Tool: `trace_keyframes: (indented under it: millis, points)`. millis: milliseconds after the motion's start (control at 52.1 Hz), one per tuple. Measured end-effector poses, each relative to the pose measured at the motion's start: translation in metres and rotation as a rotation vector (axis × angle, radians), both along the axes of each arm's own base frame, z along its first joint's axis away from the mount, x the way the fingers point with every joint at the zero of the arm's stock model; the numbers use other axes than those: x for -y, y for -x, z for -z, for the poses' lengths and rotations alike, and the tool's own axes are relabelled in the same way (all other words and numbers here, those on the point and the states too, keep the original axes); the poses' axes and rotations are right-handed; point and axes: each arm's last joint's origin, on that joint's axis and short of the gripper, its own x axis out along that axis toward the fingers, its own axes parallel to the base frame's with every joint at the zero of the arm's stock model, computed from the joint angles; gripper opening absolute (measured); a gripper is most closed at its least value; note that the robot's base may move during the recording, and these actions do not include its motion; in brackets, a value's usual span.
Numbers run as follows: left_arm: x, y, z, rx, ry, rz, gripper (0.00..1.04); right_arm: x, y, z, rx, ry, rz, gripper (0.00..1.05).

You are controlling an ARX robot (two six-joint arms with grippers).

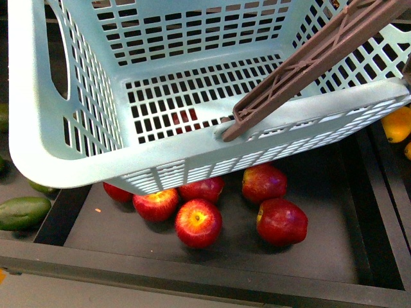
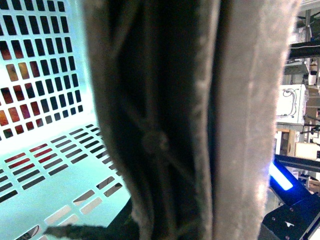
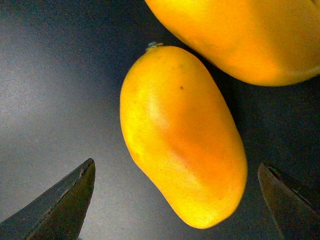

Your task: Pick mango and avocado into basket

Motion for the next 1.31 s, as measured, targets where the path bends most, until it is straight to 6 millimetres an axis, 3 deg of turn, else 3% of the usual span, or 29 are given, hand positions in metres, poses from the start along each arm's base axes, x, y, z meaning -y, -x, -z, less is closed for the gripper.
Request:
trace_keyframes:
  millis: [749, 960, 1153, 1306]
  points:
    - [0.0, 0.0, 0.0, 0.0, 0.0, -0.001, 0.15, -0.009, -0.029, 0.032, -0.088, 0.018, 0.004, 0.96]
    - [0.0, 0.0, 0.0, 0.0, 0.0, -0.001, 0.15, -0.009, -0.029, 0.033, -0.078, 0.013, 0.02, 0.75]
    - [0.0, 0.0, 0.0, 0.0, 0.0, -0.001, 0.15, -0.009, -0.021, 0.027, -0.062, -0.034, 0.052, 0.66]
    - [0.0, 0.0, 0.0, 0.0, 0.0, -0.001, 0.15, -0.003, -0.005, -0.003, 0.032, -0.092, 0.1, 0.65]
